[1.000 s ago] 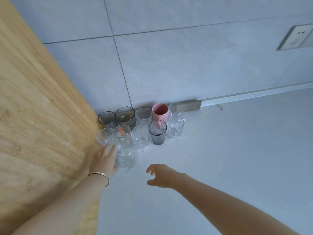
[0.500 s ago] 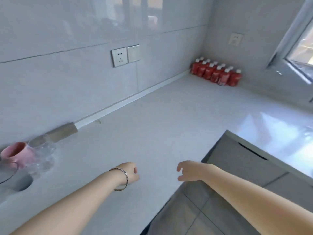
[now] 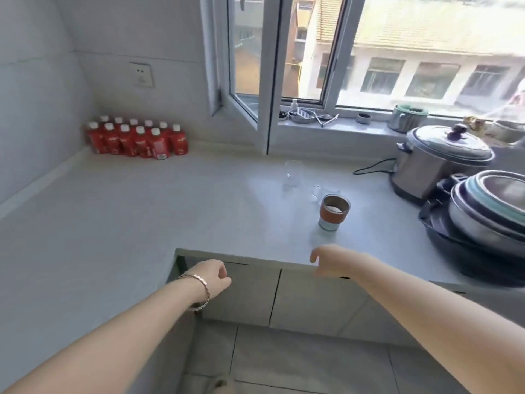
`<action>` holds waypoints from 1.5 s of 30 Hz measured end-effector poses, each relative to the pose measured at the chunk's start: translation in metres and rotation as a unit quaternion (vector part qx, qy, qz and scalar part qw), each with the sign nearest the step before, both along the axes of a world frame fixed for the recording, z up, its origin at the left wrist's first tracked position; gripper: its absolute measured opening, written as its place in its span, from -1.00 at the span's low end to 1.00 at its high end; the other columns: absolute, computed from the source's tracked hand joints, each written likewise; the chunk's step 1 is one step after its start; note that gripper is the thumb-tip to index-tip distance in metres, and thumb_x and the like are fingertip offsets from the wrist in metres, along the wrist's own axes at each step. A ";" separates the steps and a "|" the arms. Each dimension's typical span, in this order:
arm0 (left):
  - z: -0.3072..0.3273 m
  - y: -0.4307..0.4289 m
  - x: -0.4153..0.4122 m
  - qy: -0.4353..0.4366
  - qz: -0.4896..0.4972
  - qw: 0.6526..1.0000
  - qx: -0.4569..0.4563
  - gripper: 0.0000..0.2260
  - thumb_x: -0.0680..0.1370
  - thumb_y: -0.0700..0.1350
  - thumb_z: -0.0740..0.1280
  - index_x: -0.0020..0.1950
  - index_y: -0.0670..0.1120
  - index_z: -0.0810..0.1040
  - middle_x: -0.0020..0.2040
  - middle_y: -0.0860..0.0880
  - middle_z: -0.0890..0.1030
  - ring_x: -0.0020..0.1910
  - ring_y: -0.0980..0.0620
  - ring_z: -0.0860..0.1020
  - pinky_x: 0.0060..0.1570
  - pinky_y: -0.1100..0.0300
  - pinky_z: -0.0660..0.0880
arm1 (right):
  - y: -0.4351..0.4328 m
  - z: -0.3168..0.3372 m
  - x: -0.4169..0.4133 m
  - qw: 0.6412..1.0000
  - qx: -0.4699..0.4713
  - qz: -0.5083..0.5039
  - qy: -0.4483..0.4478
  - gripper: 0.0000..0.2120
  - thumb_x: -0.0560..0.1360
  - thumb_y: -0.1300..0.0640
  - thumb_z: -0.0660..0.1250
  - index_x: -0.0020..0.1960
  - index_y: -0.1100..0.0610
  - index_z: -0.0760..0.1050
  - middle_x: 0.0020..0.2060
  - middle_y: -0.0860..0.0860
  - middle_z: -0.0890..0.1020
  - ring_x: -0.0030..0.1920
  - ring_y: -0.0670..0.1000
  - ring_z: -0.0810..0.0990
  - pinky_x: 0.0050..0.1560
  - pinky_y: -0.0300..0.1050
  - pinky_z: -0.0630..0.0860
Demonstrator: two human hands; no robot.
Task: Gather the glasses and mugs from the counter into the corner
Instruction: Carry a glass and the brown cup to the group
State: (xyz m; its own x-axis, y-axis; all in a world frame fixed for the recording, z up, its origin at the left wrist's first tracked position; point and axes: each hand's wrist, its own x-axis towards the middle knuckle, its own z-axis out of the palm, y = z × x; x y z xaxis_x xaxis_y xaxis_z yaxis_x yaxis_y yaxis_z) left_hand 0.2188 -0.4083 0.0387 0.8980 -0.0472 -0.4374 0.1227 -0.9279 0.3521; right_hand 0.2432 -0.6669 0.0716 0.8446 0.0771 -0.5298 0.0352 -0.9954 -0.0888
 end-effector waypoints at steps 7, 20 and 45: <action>-0.018 -0.068 0.138 0.023 -0.125 0.991 0.039 -0.68 0.51 0.01 0.20 0.25 -0.01 0.47 0.25 -0.04 0.56 0.20 -0.07 0.53 0.22 0.12 0.45 | -0.081 -0.027 0.096 0.983 0.006 -0.164 -0.078 -0.62 0.52 0.05 0.26 0.30 0.13 0.42 0.27 0.10 0.51 0.27 0.13 0.48 0.24 -0.04 0.46; -0.044 -0.126 0.313 0.038 -0.244 0.967 0.067 -0.70 0.55 0.00 0.15 0.26 -0.01 0.43 0.19 0.00 0.59 0.20 -0.05 0.52 0.18 0.13 0.43 | -0.104 -0.081 0.238 0.956 0.068 -0.281 -0.048 0.05 0.22 -0.16 0.46 0.52 0.02 -0.06 0.37 0.09 0.25 0.40 0.15 0.24 0.35 0.04 0.37; -0.066 -0.300 0.371 0.000 -0.031 0.998 0.057 -0.36 0.33 0.14 0.37 0.35 0.06 0.21 0.21 0.00 0.37 -0.02 -0.11 0.55 -0.13 0.17 0.40 | -0.244 -0.072 0.324 0.987 0.141 -0.042 -0.056 -0.13 0.29 -0.15 0.41 0.48 -0.10 0.07 0.28 -0.03 0.33 0.34 0.02 0.33 0.18 -0.16 0.41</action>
